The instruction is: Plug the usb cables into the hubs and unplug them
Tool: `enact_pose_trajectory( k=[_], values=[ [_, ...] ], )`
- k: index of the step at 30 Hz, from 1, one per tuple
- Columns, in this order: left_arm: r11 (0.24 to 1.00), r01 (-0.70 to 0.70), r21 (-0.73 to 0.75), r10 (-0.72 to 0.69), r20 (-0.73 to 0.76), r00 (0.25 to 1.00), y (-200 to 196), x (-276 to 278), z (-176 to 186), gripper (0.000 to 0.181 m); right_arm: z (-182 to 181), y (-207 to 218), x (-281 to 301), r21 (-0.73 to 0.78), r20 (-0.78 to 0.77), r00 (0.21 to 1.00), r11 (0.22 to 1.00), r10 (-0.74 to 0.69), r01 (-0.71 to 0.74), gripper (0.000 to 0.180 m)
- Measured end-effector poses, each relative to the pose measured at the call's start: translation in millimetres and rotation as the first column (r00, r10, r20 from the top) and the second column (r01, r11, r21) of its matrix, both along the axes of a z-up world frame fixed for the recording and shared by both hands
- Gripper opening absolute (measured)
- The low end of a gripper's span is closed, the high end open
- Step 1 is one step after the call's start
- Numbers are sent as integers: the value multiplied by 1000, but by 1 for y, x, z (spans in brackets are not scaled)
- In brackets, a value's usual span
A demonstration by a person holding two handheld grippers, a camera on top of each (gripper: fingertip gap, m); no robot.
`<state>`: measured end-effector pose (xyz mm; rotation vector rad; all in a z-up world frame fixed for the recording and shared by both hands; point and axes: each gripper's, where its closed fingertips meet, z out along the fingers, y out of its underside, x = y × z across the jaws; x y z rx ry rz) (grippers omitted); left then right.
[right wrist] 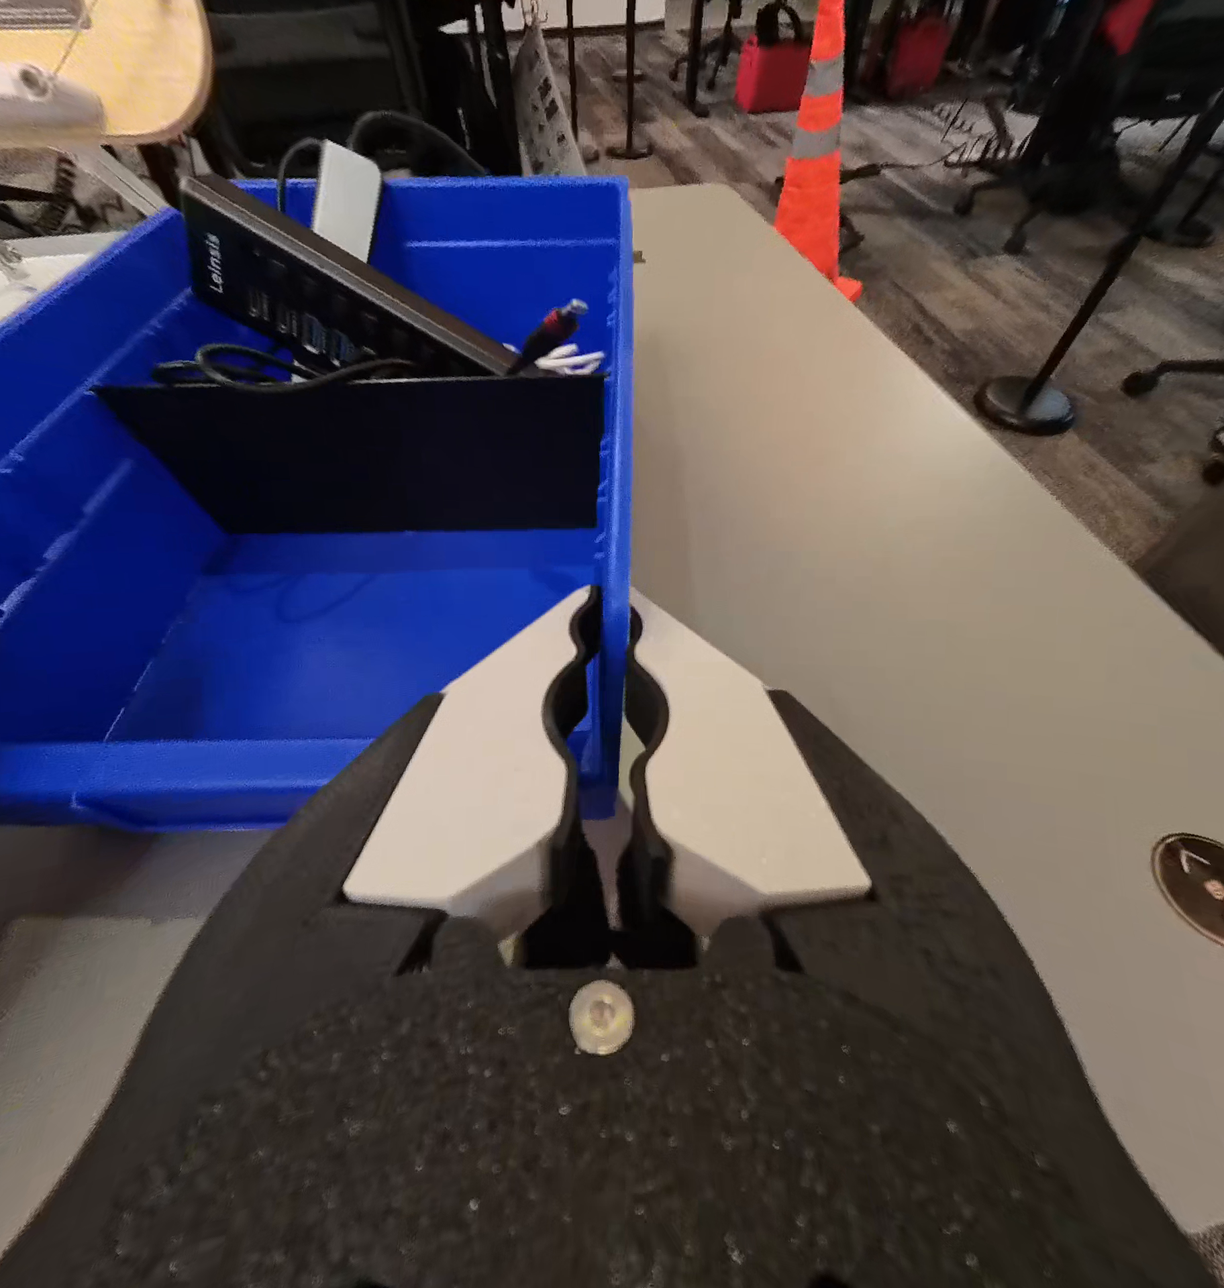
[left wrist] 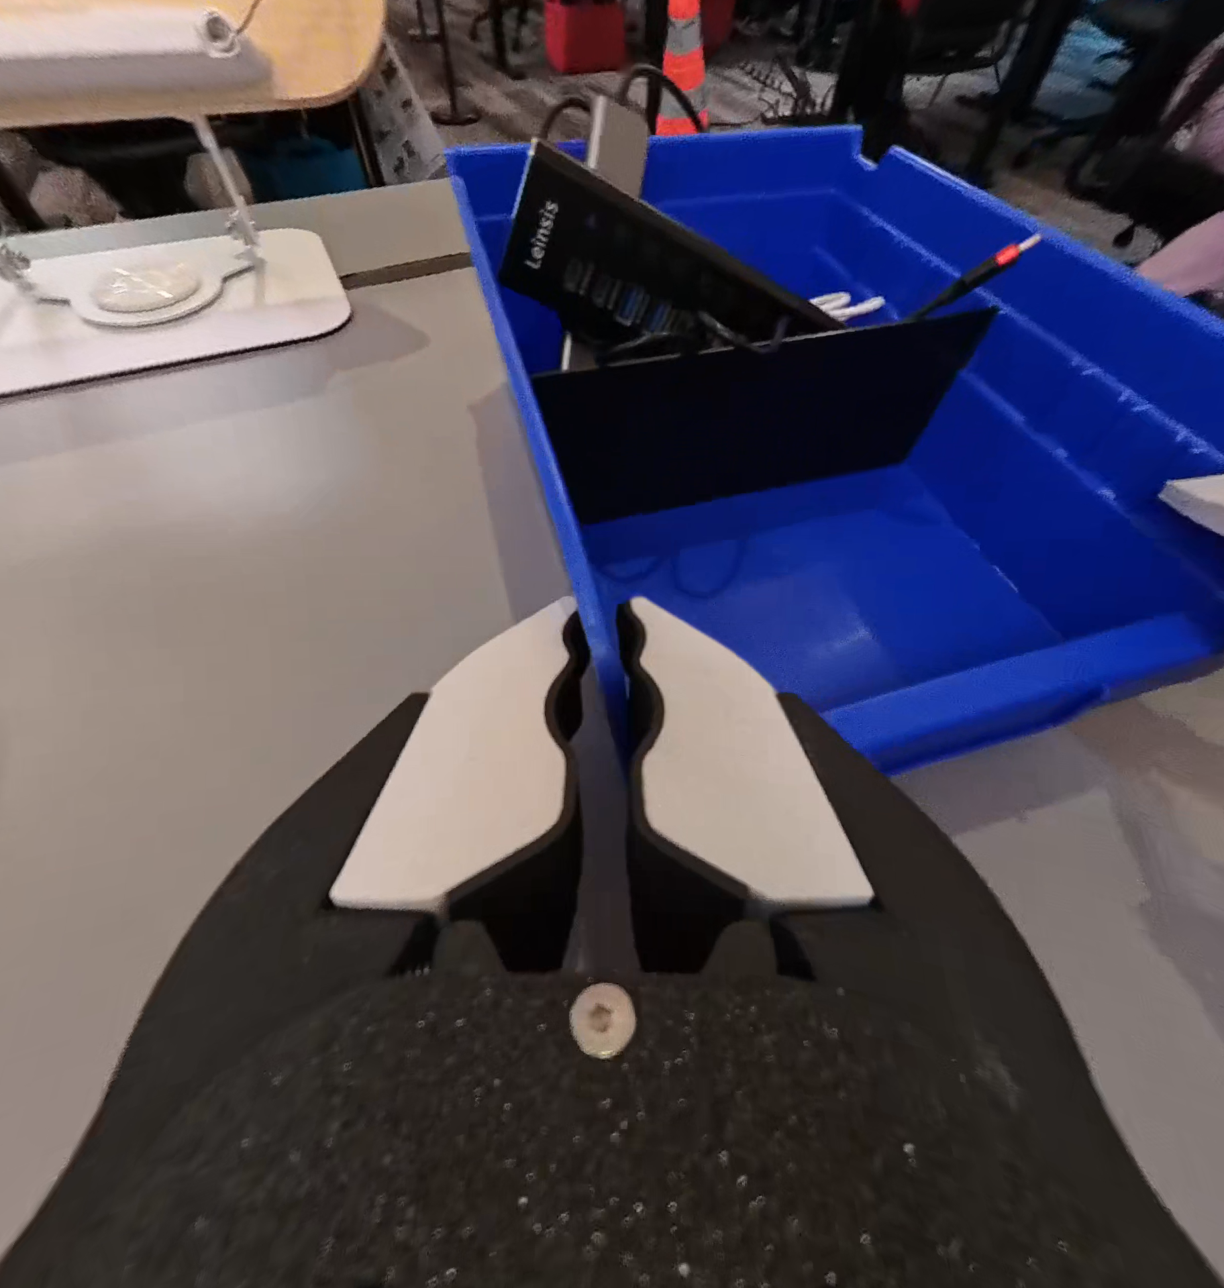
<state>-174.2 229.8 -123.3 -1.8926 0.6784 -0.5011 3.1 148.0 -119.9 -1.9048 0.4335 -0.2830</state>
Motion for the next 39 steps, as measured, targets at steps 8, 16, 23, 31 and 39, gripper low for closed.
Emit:
enact_pose_trajectory(
  k=[8, 16, 23, 31, 39],
  values=[
    [993, -102, 57, 97, 73, 993, 4, -81, 22, 4, 36, 15, -74, 100, 97, 993, 992, 64, -74, 1],
    [965, -249, 80, 251, -9, 968, 42, -207, 22, 4, 17, 83, -192, 70, 36, 970, 968, 241, -243, 1],
    [996, -92, 20, 92, -25, 995, 47, -221, 4, 13, -7, 96, -209, -1, -27, 959, 959, 282, -282, 2],
    [970, -231, 69, 210, 233, 950, 13, -338, 73, 46, 43, 26, -220, 168, 75, 861, 845, 502, -507, 22],
    [898, -439, -40, 439, 3, 898, 98, -504, 17, 72, 30, -7, -297, 139, 51, 728, 717, 683, -683, 19]
  ],
)
